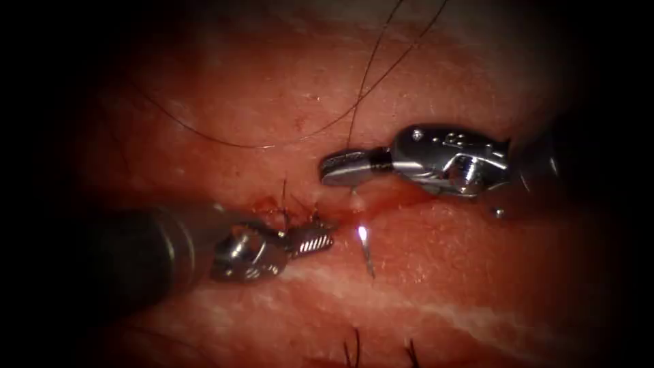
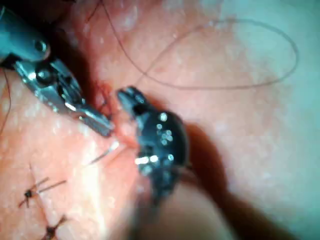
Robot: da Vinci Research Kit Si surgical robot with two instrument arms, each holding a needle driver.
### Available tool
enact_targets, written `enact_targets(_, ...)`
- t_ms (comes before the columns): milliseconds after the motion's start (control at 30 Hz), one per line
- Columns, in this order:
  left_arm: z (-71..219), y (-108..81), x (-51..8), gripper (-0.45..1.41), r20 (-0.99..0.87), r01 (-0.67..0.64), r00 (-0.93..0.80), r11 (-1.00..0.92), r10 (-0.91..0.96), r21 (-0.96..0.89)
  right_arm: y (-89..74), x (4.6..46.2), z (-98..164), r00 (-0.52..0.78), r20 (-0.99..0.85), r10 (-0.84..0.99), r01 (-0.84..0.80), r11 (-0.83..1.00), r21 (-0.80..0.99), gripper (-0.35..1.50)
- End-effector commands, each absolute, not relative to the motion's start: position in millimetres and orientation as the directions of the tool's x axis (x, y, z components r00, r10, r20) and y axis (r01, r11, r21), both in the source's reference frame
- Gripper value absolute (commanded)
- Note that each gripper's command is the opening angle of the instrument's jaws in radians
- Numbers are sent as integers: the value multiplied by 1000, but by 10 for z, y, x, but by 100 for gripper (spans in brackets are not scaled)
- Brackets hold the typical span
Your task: Wound Closure
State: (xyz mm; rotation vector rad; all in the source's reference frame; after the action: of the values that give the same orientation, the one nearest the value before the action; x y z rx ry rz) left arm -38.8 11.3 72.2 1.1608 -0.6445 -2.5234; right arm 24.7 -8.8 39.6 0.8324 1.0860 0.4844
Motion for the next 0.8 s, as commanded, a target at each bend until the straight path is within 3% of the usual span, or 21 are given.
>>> enact_targets(33,729,108,-395,-8,-643,73,-632,-859,-433,506,-105,247,403,412,-568,713,50,604,795,-35)
enact_targets(267,724,104,-398,-6,-639,71,-638,-859,-429,507,-100,238,405,410,-558,722,34,599,800,-35)
enact_targets(333,722,102,-399,-4,-643,66,-638,-862,-424,502,-93,237,405,381,-555,740,-1,600,800,34)
enact_targets(367,720,101,-401,8,-637,78,-634,-855,-439,513,-82,235,405,337,-566,752,-34,610,791,91)
enact_targets(433,718,100,-405,28,-621,104,-622,-837,-476,537,-64,228,404,295,-583,757,-66,625,778,108)
enact_targets(500,717,99,-407,34,-608,125,-615,-823,-502,554,-56,222,403,278,-589,759,-72,628,775,108)
enact_targets(567,718,97,-409,54,-597,136,-614,-813,-517,566,-49,215,403,263,-600,756,-82,637,767,108)
enact_targets(600,718,95,-410,76,-591,141,-610,-806,-528,575,-46,209,404,252,-601,758,-100,638,763,108)
enact_targets(800,733,92,-418,63,-545,179,-602,-763,-584,621,-46,198,411,232,-608,759,-119,643,757,108)
